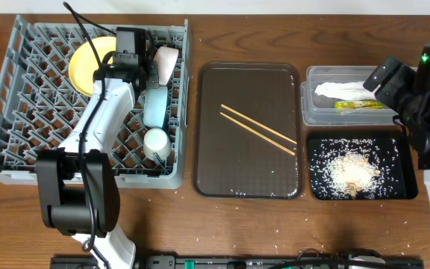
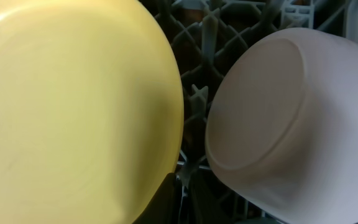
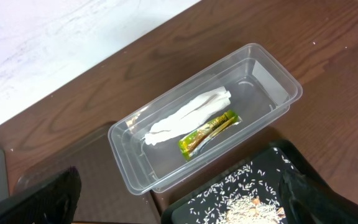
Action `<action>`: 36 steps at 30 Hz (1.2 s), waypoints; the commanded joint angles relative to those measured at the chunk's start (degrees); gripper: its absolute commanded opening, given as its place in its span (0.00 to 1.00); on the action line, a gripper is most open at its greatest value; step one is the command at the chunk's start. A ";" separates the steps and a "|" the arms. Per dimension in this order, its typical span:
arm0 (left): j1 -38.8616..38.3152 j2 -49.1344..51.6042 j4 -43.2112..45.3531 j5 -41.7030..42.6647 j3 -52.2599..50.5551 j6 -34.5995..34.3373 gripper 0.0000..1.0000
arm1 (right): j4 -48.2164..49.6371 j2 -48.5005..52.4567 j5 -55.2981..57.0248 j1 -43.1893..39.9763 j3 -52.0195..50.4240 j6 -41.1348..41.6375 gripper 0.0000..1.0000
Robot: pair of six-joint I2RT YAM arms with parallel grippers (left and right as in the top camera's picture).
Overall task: Sort waste into correct bins and load items into the dishwasher
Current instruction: 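Lower the yellow plate upright into the rack slots and release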
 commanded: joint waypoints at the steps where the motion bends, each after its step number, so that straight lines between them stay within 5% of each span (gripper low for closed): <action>1: 0.33 1.09 0.09 -1.79 -0.22 -0.94 0.08 | -0.09 0.13 0.24 -0.22 0.02 0.63 0.99; 21: 0.37 -4.37 0.02 1.29 -0.20 -1.99 0.08 | -0.09 0.13 0.22 -0.22 0.02 0.63 0.99; 36: 2.95 0.68 3.89 -0.46 -0.22 -1.99 0.08 | -0.11 0.13 0.24 -0.22 0.02 0.63 0.99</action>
